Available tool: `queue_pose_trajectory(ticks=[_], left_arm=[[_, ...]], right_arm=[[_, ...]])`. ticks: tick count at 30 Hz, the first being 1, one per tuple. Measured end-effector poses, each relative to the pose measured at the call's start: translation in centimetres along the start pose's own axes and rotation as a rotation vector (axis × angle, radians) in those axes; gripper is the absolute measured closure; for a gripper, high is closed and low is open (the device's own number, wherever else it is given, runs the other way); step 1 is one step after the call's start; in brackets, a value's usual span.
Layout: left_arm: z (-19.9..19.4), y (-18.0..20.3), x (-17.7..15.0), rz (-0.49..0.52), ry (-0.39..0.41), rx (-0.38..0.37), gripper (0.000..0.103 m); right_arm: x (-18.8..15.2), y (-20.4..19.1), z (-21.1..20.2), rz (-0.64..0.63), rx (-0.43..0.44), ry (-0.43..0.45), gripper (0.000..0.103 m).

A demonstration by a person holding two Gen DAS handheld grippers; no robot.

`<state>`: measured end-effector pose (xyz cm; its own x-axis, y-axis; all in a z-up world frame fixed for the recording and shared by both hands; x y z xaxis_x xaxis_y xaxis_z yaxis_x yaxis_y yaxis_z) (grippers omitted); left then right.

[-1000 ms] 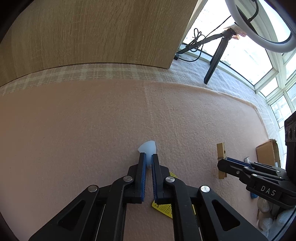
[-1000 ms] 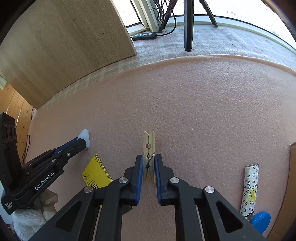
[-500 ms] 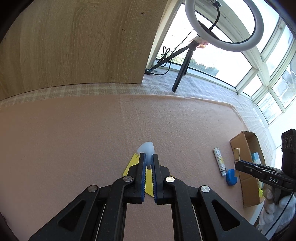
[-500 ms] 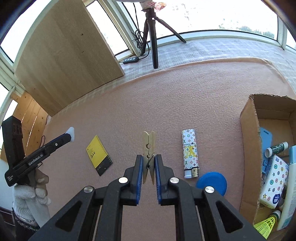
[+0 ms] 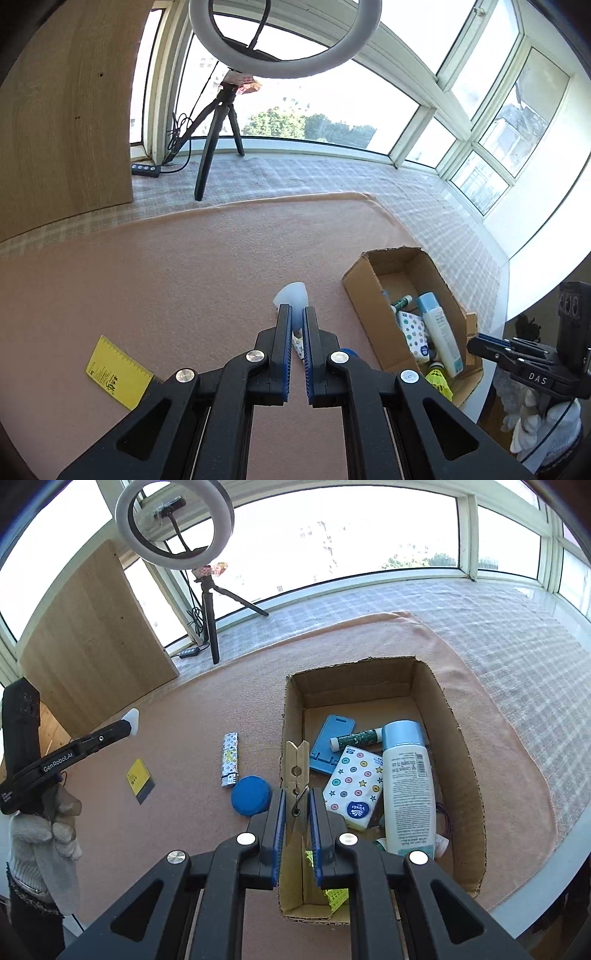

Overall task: Organize objects
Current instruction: 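Carry the clothespin and white cube into the box and open both tools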

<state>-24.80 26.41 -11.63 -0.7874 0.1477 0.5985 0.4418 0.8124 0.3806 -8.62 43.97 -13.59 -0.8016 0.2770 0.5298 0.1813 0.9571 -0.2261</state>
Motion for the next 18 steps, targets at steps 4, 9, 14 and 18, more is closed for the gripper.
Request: queue_pose_trajectory(ticks=[4, 9, 14, 18], left_arm=[[2.1, 4.7, 0.5, 0.034, -0.016, -0.033, 0.098], [5.3, 9.4, 0.2, 0.075, -0.054, -0.051, 0.098], [8.4, 12.8, -0.7, 0.117, -0.101, -0.053, 0.098], [10.1, 14.8, -1.3, 0.144, -0.128, -0.054, 0.098]], right_arm=[[-0.6, 2.4, -1.6, 0.012, -0.023, 0.02, 0.092], [-1.4, 4.9, -2.1, 0.038, -0.03, 0.022, 0.092], [-2.2, 6.6, -1.9, 0.058, -0.03, 0.012, 0.092], [-2.8, 7.2, -1.5, 0.063, -0.027, 0.0, 0.092]])
Point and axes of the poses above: each gripper's, at about its wrist camera, not at the fingertips, and z roughly the way its jaws point, y to its right, x to its top, the point moved 10 cm from there along z, roughly the way its jaws point, and after that the axes turned 2 degrees about -z, right-handed, at the moved point
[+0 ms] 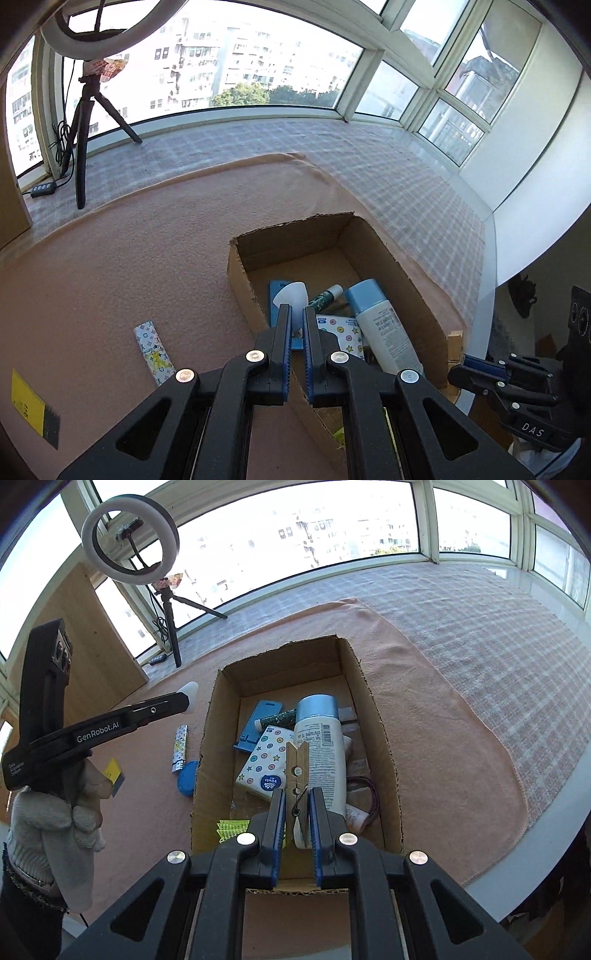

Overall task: Organize objects
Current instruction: 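Carry the clothespin and white cube into the box and open both tools, then move the right tool to the yellow ruler card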

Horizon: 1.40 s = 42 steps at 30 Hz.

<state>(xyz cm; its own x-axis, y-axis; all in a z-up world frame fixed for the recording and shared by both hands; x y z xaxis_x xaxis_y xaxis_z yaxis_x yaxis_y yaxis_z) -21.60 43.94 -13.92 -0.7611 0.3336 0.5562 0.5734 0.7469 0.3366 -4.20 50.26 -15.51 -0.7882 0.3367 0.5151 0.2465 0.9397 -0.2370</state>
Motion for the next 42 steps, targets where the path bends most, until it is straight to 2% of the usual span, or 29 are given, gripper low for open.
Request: queue_pose_trajectory(ticks=[4, 5, 6, 8, 10, 14, 23, 33, 42], left_arm=[[1.0, 1.4, -0.1, 0.03, -0.015, 0.0, 0.097], [1.2, 1.8, -0.2, 0.041, -0.024, -0.005, 0.094], [1.4, 2.1, -0.3, 0.05, -0.036, -0.009, 0.081], [1.4, 2.1, -0.1, 0.047, -0.036, 0.001, 0.068], [1.2, 2.1, -0.1, 0.043, -0.036, -0.004, 0.067], [0.5, 1.0, 0.0, 0.032, -0.03, 0.009, 0.066], [-2.1, -3.2, 0.0, -0.011, -0.005, 0.05, 0.066], [-3.2, -10.4, -0.9, -0.089, -0.026, 0.14, 0.066], [-3.9, -13.6, -2.6, -0.139, -0.038, 0.174, 0.066]], right_arm=[[-0.3, 0.3, 0.4, 0.011, 0.012, -0.012, 0.091], [-0.3, 0.4, 0.5, 0.02, 0.019, -0.012, 0.091], [-0.3, 0.4, 0.5, 0.025, 0.025, -0.014, 0.089], [-0.5, 0.3, 0.7, 0.025, 0.039, -0.033, 0.065], [-0.6, -0.2, 0.6, 0.014, 0.056, -0.038, 0.053], [-1.0, -1.1, 0.7, -0.012, 0.045, -0.045, 0.052], [-1.1, -2.1, 0.3, 0.016, 0.066, -0.037, 0.052], [-1.5, -3.9, -0.9, 0.029, 0.097, -0.017, 0.052], [-2.2, -6.3, -0.8, 0.024, 0.131, -0.036, 0.052]])
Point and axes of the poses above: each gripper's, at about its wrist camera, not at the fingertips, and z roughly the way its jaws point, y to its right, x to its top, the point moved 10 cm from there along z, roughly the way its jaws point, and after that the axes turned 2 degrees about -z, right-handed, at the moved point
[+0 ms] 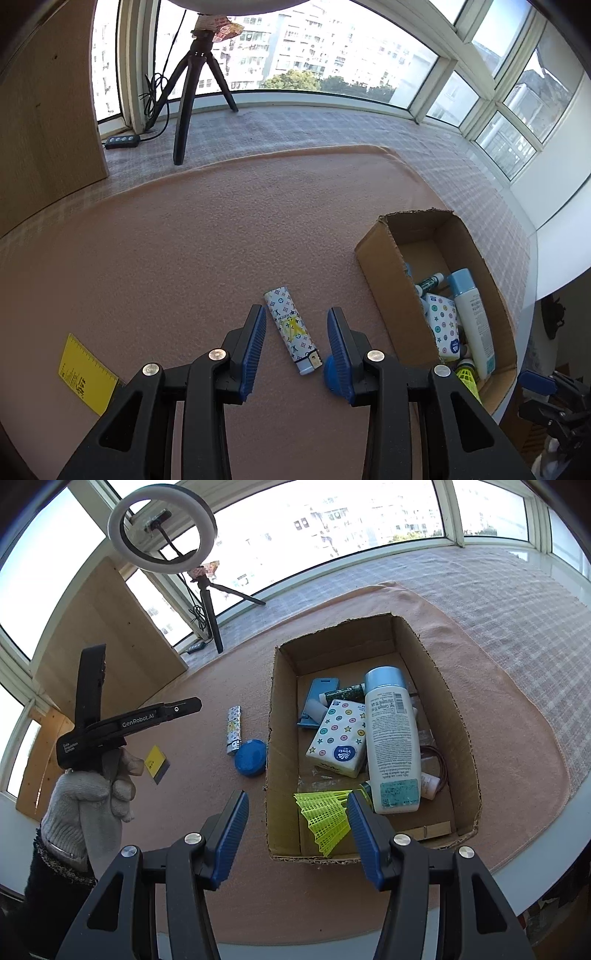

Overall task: Organize objects
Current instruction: 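Move the right tool to the yellow ruler card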

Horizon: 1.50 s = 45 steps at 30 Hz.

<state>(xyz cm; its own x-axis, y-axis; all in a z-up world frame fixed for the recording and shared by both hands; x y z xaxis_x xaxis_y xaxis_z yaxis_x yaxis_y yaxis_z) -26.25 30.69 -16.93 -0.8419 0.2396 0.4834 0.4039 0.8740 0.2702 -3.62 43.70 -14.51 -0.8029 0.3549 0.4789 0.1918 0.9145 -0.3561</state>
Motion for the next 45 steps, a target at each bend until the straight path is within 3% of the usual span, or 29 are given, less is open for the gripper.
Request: queue_pose_trajectory(ticks=[7, 14, 21, 28, 36, 45], left_arm=[[-2.4, -4.4, -2.3, -0.032, 0.008, 0.056, 0.066], [-6.3, -12.5, -7.6, -0.131, -0.003, 0.133, 0.066], [-11.5, -19.7, -13.0, -0.24, 0.023, 0.213, 0.066], [-16.4, -24.3, -18.0, -0.346, 0.073, 0.252, 0.066], [-20.8, -28.1, -23.6, -0.466, 0.124, 0.274, 0.065], [-23.2, -30.7, -27.7, -0.556, 0.151, 0.277, 0.065]], right_arm=[[0.0, -3.2, 1.5, -0.053, 0.033, -0.028, 0.052], [0.8, -8.5, 4.6, -0.158, 0.064, -0.08, 0.051], [1.5, -16.0, 9.2, -0.338, 0.1, -0.146, 0.051], [0.9, -23.6, 15.9, -0.543, 0.129, -0.255, 0.051], [0.6, -28.0, 24.1, -0.724, 0.035, -0.354, 0.051], [0.1, -28.9, 27.7, -0.774, 0.0, -0.441, 0.05]])
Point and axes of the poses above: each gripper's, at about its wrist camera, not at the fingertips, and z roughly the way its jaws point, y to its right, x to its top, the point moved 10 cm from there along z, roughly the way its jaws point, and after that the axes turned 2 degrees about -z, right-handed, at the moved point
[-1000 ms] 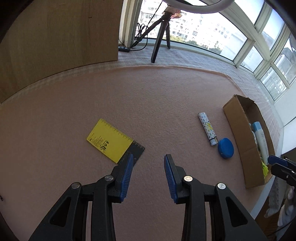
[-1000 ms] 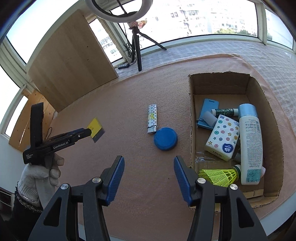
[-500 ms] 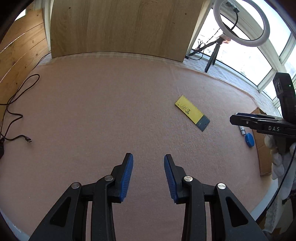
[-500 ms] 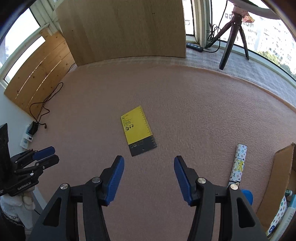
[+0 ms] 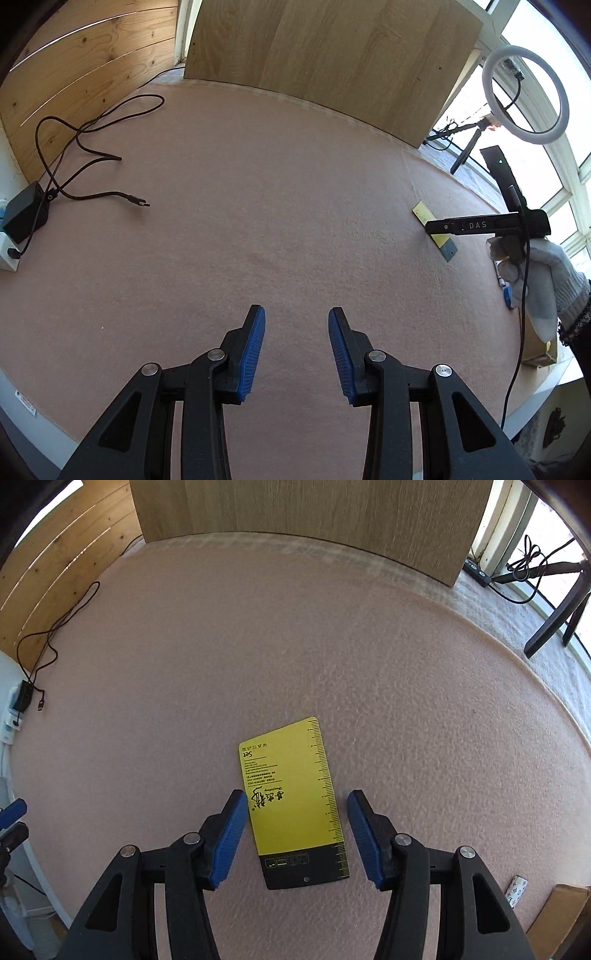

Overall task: Organize objects
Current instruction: 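Move the right tool to the yellow ruler card, then grasp the yellow ruler card with the right tool and lift it, then carry the yellow card into the box and open the right tool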

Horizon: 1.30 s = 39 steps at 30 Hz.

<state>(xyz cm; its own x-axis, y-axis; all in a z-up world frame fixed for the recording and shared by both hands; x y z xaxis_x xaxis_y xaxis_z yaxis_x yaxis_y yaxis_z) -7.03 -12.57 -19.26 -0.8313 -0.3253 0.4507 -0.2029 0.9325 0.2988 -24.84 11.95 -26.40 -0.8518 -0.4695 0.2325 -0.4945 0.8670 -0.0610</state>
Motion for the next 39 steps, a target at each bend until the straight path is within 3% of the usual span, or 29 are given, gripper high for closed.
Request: queue_pose_trajectory(ticks=[4, 11, 13, 17, 24, 32, 39], left_arm=[[0.2, -0.4, -0.2, -0.023, -0.002, -0.001, 0.065], [0.8, 0.1, -0.2, -0.021, -0.007, -0.011, 0.065], [0.8, 0.3, -0.2, -0.022, -0.008, -0.014, 0.065], [0.8, 0.6, -0.3, -0.02, -0.009, -0.018, 0.065], [0.7, 1.8, -0.3, -0.007, -0.006, -0.026, 0.065], [0.8, 4.3, -0.2, 0.027, -0.012, -0.044, 0.065], [1.4, 8.3, -0.2, 0.085, -0.026, -0.076, 0.065]], right_arm=[[0.1, -0.2, 0.1, 0.002, 0.015, -0.005, 0.041], [-0.8, -1.7, 0.1, -0.085, -0.028, -0.035, 0.04], [-1.1, -2.0, 0.1, -0.089, -0.042, -0.024, 0.042], [-1.6, -2.5, -0.5, -0.077, -0.039, 0.002, 0.057], [-3.3, -3.1, -1.2, -0.046, -0.01, 0.015, 0.057], [-6.6, -2.1, -5.4, 0.04, 0.034, 0.097, 0.057], [-8.5, -0.6, -10.2, 0.137, 0.008, 0.201, 0.057]])
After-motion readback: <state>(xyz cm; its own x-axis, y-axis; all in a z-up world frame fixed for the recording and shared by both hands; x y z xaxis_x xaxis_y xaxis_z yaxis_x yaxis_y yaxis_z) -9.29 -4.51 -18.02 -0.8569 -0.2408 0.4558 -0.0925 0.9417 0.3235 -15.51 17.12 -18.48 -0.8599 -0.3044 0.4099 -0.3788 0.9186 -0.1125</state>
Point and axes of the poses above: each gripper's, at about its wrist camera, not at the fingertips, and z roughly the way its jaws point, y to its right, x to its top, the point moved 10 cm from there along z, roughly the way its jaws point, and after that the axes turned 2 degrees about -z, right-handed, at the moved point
